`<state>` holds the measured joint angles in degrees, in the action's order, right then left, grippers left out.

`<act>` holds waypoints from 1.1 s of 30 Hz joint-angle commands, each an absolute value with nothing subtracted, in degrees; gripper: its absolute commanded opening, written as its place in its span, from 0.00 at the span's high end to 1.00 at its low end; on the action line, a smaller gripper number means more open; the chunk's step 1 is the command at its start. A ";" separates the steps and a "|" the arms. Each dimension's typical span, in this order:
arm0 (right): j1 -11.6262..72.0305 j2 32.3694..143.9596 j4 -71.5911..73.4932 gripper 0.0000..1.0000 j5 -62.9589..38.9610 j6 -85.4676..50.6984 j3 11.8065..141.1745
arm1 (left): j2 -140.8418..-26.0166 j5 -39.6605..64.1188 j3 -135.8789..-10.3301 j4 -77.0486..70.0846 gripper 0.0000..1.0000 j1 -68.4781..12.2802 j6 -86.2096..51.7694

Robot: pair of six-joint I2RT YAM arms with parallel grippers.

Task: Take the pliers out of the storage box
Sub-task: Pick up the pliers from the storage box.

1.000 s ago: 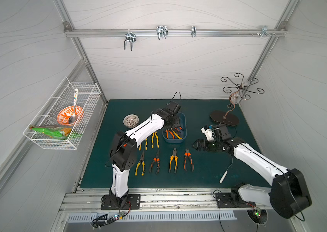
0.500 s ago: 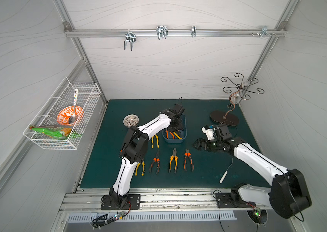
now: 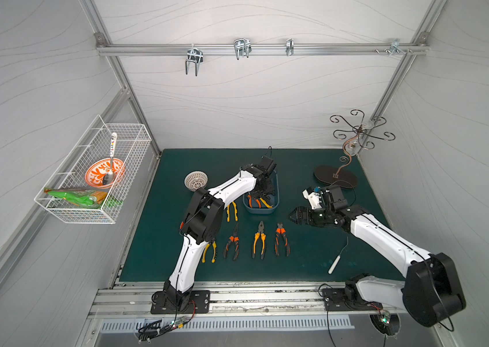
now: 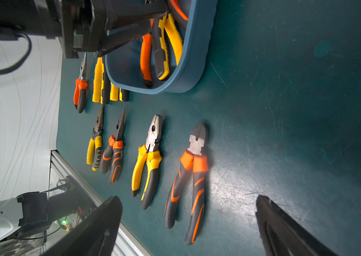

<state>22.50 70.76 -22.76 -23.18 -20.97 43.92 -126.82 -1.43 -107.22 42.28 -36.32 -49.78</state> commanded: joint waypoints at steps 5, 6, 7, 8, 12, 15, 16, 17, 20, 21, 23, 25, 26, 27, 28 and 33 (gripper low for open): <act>22.05 72.15 -21.66 0.01 -24.93 -20.46 43.42 | -125.03 -4.80 -106.17 44.12 0.50 -36.79 -50.39; 22.11 72.32 -21.17 0.01 -25.04 -20.67 43.21 | -124.33 -6.00 -106.08 44.17 0.50 -36.96 -50.07; 22.05 72.62 -20.91 0.01 -25.22 -20.80 43.08 | -123.87 -6.68 -106.08 44.28 0.49 -37.07 -49.74; 22.00 72.92 -20.68 0.01 -25.54 -21.00 43.07 | -123.43 -7.13 -106.08 44.34 0.49 -37.22 -49.13; 22.00 73.45 -19.85 0.01 -26.28 -21.63 43.15 | -125.22 -6.63 -106.59 45.12 0.52 -37.15 -48.76; 21.98 73.08 -20.55 0.01 -26.39 -21.47 43.59 | -128.08 -5.21 -108.57 46.03 0.55 -37.18 -48.91; 22.01 72.80 -20.76 0.01 -26.20 -21.36 43.60 | -128.79 -4.68 -109.09 46.06 0.57 -37.18 -49.13; 22.04 72.37 -20.96 0.01 -25.98 -21.26 43.59 | -129.38 -3.98 -109.40 46.00 0.58 -37.18 -49.28; 21.99 71.73 -21.40 0.01 -25.75 -21.23 43.47 | -130.30 -3.34 -110.22 45.90 0.60 -37.16 -49.57; 21.98 71.64 -21.36 0.01 -25.95 -21.23 43.34 | -130.36 -3.34 -110.22 45.80 0.62 -37.13 -49.57; 21.96 71.67 -21.17 0.01 -26.50 -21.57 43.25 | -130.35 -3.43 -110.35 45.55 0.65 -37.17 -49.41; 21.80 71.72 -20.82 0.01 -26.87 -21.96 43.33 | -130.52 -3.08 -110.39 45.43 0.72 -37.16 -49.22; 21.81 71.72 -20.83 0.01 -27.06 -22.06 43.38 | -130.62 -3.13 -110.39 45.40 0.74 -37.18 -49.14; 21.80 71.66 -20.86 0.01 -27.15 -22.06 43.57 | -130.74 -3.10 -110.34 45.36 0.76 -37.13 -49.13; 21.82 71.67 -21.00 0.01 -27.07 -22.04 43.72 | -130.71 -2.93 -110.30 45.33 0.80 -37.13 -49.22; 21.56 70.84 -21.86 0.01 -26.63 -21.81 43.86 | -128.21 -3.80 -109.97 46.31 1.00 -37.09 -48.18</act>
<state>22.04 72.31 -21.06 -26.04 -21.56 43.83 -129.27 -3.42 -108.12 45.56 -36.82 -49.63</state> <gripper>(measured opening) 0.988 0.202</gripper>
